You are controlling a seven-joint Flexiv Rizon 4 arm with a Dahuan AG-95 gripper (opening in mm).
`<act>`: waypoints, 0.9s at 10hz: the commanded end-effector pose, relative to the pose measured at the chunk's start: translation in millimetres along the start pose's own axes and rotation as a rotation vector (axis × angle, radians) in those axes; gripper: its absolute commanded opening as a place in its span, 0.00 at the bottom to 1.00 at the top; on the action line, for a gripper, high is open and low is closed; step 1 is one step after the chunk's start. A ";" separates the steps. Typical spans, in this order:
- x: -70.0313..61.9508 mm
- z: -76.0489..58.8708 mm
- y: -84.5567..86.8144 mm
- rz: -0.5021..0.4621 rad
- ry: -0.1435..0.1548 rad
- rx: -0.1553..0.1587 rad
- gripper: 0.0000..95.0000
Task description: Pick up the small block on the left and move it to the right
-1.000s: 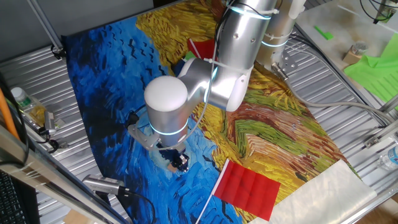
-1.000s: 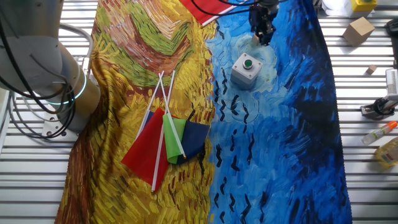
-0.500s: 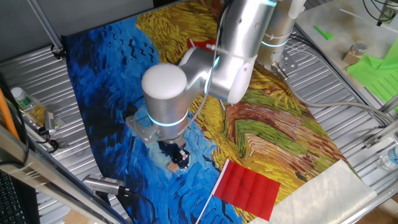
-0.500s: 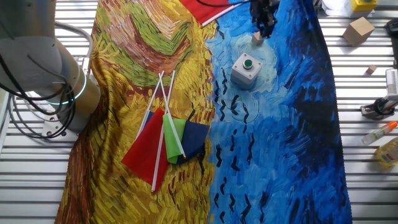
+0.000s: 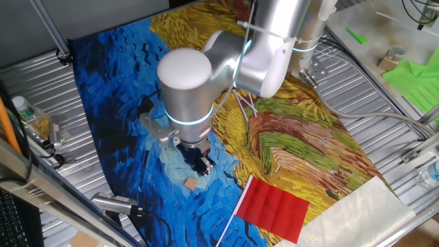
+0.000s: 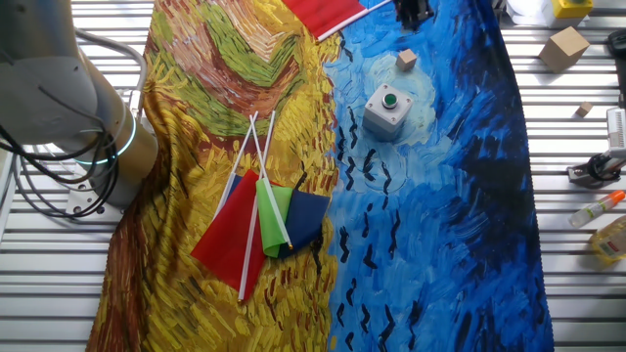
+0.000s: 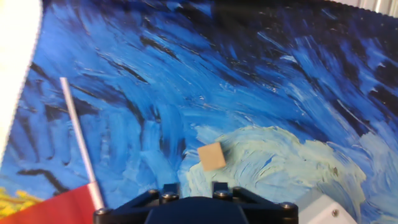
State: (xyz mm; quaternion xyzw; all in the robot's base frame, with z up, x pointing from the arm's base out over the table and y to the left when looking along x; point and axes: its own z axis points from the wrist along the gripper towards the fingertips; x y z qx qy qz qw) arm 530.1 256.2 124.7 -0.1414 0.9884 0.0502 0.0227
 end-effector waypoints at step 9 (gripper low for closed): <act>-0.3 1.6 1.2 -0.042 -0.003 -0.003 0.00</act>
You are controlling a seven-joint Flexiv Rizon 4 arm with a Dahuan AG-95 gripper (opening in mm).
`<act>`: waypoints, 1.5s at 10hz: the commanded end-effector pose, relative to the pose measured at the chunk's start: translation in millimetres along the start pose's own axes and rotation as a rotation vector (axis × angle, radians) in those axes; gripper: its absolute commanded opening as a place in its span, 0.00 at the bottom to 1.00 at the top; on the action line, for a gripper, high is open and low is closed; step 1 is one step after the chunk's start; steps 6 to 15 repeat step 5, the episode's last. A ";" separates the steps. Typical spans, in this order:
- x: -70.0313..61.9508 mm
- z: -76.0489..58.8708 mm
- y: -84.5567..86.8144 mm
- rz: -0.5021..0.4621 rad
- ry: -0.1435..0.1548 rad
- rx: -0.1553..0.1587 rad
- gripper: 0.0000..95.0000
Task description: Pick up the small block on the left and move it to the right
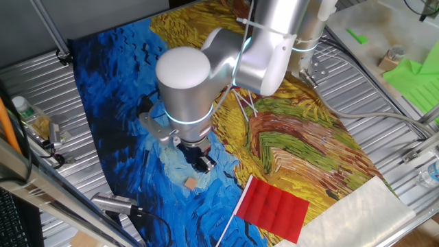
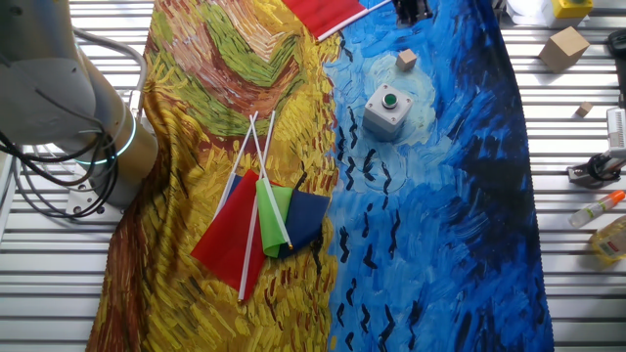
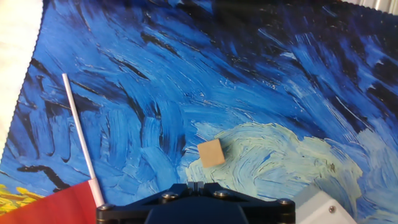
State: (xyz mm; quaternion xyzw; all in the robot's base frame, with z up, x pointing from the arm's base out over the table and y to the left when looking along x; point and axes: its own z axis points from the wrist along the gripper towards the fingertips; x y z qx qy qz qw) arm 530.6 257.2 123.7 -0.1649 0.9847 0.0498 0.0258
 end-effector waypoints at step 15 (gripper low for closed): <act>0.6 0.6 0.6 0.012 0.005 -0.011 0.00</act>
